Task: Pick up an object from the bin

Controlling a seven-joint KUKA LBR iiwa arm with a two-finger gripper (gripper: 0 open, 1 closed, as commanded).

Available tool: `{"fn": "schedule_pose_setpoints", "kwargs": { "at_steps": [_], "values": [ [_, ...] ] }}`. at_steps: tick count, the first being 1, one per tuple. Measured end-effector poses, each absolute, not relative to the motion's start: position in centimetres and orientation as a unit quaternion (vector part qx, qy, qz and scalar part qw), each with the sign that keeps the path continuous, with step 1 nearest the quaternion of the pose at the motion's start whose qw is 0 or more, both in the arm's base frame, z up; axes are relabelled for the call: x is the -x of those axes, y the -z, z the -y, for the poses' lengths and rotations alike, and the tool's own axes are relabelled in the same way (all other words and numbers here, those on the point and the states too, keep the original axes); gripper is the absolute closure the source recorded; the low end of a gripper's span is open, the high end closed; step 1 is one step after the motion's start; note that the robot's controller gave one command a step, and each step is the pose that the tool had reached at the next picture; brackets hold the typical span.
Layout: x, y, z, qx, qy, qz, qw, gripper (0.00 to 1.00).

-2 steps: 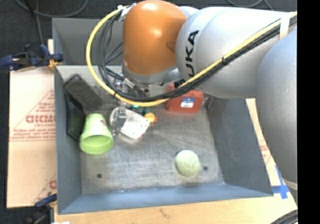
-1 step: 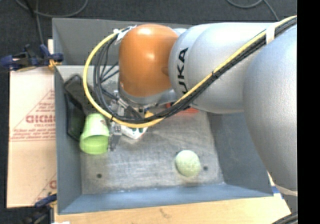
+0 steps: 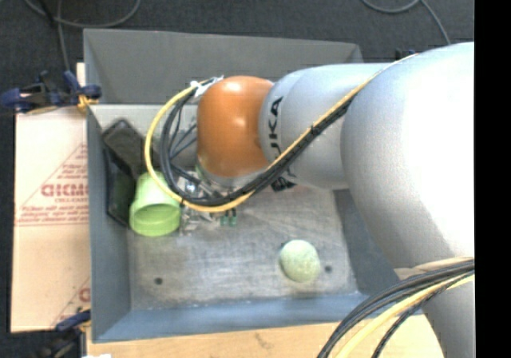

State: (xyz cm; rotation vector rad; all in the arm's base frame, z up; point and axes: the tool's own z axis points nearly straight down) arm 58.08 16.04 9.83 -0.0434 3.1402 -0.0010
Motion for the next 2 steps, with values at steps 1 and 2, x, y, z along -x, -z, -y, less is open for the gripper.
{"fn": "schedule_pose_setpoints", "kwargs": {
  "at_steps": [1,2],
  "values": [
    [-58.1,-9.8,-16.0,0.013,0.000,-1.000,0.001,1.00],
    [-58.3,-14.5,-16.3,0.028,0.001,-1.000,-0.002,1.00]
  ]
}}
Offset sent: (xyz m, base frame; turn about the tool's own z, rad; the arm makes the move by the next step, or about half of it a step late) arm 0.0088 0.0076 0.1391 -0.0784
